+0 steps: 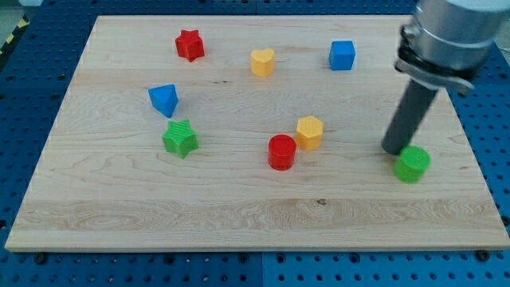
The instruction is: Slide green circle towards bottom center
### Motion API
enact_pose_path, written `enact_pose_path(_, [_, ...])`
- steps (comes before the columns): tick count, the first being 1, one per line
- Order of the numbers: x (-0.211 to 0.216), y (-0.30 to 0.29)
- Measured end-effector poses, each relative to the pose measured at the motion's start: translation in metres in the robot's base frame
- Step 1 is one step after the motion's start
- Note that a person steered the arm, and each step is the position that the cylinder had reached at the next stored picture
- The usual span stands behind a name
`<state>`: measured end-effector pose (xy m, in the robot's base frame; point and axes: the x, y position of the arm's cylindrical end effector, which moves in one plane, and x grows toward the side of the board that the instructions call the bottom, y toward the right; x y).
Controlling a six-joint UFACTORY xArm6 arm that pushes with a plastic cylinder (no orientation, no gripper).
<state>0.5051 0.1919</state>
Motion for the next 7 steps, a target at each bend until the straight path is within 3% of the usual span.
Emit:
enact_pose_path(1, [-0.008, 0.030])
enact_pose_path(2, [0.018, 0.099])
enact_pose_path(3, [0.037, 0.100])
enact_pose_path(4, [0.016, 0.076])
enact_pose_path(7, [0.031, -0.019])
